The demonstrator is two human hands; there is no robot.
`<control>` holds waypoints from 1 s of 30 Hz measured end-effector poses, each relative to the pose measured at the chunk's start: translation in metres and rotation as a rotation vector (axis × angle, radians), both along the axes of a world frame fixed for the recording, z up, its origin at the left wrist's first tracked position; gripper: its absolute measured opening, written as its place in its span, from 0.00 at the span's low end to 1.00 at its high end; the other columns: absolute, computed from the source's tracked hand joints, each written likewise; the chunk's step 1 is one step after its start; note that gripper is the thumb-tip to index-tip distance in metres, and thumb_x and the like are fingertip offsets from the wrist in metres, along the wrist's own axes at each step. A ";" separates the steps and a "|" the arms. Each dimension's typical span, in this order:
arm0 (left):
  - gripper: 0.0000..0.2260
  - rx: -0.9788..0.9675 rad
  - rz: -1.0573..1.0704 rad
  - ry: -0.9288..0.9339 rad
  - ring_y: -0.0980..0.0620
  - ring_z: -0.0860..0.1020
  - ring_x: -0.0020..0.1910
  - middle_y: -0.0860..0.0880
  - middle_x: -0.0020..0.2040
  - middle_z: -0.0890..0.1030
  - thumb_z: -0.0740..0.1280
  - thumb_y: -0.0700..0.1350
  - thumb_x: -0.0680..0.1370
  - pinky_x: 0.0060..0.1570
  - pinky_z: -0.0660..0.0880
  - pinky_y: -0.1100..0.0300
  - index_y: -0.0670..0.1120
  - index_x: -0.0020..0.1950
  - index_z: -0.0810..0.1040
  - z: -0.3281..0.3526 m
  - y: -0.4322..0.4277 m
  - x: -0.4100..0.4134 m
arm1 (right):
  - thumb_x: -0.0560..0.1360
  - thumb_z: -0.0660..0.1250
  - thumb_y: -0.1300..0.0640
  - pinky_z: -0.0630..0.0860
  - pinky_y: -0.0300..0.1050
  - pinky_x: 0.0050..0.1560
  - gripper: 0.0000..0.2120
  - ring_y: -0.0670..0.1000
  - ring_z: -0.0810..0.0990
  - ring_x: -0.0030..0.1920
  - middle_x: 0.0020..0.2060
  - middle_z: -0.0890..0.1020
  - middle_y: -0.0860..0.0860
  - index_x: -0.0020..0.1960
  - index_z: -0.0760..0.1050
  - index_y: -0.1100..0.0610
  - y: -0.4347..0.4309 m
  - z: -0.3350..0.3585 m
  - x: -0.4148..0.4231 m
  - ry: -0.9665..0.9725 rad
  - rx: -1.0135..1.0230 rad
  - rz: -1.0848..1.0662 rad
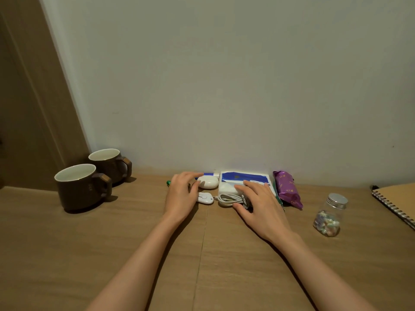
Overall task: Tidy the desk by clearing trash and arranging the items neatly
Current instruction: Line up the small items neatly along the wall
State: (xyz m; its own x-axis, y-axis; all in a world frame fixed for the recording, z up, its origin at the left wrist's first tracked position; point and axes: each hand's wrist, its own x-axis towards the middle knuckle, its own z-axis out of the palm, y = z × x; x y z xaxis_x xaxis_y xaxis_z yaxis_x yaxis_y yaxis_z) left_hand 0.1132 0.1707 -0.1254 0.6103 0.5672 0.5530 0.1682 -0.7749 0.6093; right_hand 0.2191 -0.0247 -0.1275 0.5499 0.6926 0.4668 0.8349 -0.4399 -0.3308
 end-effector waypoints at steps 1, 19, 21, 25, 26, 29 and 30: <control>0.15 0.026 -0.048 0.045 0.52 0.71 0.58 0.52 0.57 0.80 0.63 0.37 0.76 0.56 0.68 0.61 0.50 0.60 0.79 -0.002 0.001 -0.006 | 0.75 0.65 0.44 0.58 0.51 0.74 0.23 0.49 0.65 0.70 0.69 0.71 0.48 0.69 0.69 0.47 0.000 0.000 0.000 0.003 -0.002 0.001; 0.10 0.184 -0.058 0.150 0.55 0.78 0.55 0.52 0.55 0.82 0.68 0.45 0.76 0.52 0.74 0.62 0.50 0.57 0.82 -0.014 0.010 -0.016 | 0.75 0.65 0.44 0.56 0.46 0.72 0.23 0.49 0.65 0.69 0.68 0.71 0.48 0.69 0.70 0.47 0.000 -0.001 0.001 -0.010 -0.001 0.004; 0.10 0.161 -0.069 0.143 0.55 0.78 0.53 0.51 0.54 0.82 0.69 0.45 0.75 0.49 0.71 0.65 0.49 0.56 0.82 -0.013 0.009 -0.013 | 0.75 0.65 0.44 0.56 0.46 0.72 0.23 0.49 0.66 0.69 0.68 0.72 0.48 0.68 0.70 0.48 0.001 -0.002 0.002 -0.013 0.001 0.001; 0.11 0.163 -0.115 0.128 0.56 0.77 0.51 0.51 0.53 0.80 0.70 0.45 0.75 0.48 0.72 0.65 0.49 0.56 0.82 -0.013 0.005 -0.009 | 0.75 0.66 0.45 0.60 0.50 0.73 0.23 0.50 0.66 0.69 0.67 0.72 0.49 0.68 0.70 0.48 0.001 -0.003 0.002 -0.002 0.014 0.005; 0.11 0.164 -0.118 0.124 0.57 0.77 0.51 0.52 0.53 0.80 0.70 0.45 0.74 0.48 0.72 0.65 0.49 0.56 0.82 -0.013 0.004 -0.007 | 0.75 0.66 0.45 0.61 0.51 0.72 0.23 0.49 0.66 0.69 0.67 0.72 0.48 0.68 0.70 0.48 0.001 -0.003 0.002 -0.001 0.012 0.004; 0.10 0.174 -0.139 0.114 0.55 0.77 0.51 0.51 0.52 0.81 0.70 0.45 0.75 0.48 0.73 0.64 0.48 0.56 0.82 -0.013 -0.001 -0.003 | 0.75 0.66 0.45 0.61 0.51 0.72 0.23 0.49 0.66 0.69 0.67 0.72 0.48 0.68 0.70 0.48 0.001 -0.004 0.002 -0.004 0.010 0.004; 0.10 0.181 -0.146 0.118 0.55 0.78 0.51 0.51 0.52 0.81 0.70 0.44 0.75 0.49 0.73 0.64 0.48 0.56 0.82 -0.012 -0.003 -0.002 | 0.75 0.66 0.45 0.61 0.51 0.72 0.23 0.49 0.66 0.69 0.67 0.72 0.48 0.68 0.70 0.48 0.001 -0.004 0.003 -0.003 0.012 0.004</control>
